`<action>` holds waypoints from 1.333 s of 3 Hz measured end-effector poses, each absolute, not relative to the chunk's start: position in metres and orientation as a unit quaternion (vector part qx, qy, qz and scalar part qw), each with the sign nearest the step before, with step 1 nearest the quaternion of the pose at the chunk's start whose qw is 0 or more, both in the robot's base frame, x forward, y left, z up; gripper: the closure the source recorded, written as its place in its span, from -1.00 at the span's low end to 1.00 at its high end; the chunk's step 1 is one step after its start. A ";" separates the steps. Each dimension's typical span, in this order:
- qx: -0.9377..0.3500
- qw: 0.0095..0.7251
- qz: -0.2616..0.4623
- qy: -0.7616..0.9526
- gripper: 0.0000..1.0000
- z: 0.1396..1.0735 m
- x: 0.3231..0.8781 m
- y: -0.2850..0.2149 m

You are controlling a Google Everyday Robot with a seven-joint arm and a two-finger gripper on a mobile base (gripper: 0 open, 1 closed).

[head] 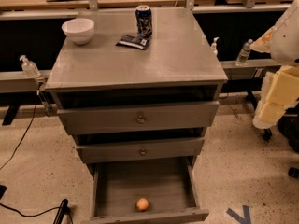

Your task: Pick orange from bottom drawer and place on counter

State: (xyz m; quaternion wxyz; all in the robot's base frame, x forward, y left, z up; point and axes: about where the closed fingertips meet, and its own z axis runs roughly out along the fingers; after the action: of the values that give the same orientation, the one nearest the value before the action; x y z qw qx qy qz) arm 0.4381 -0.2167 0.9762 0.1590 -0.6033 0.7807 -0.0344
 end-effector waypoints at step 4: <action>-0.570 0.240 0.026 0.786 -1.00 0.865 0.485 -0.143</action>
Offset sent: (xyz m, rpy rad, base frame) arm 0.0475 0.0377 -0.0732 0.1892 -0.1588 -0.0229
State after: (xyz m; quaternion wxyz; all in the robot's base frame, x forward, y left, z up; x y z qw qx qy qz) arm 0.4852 -0.1430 0.8652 0.2395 -0.5700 0.7855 0.0264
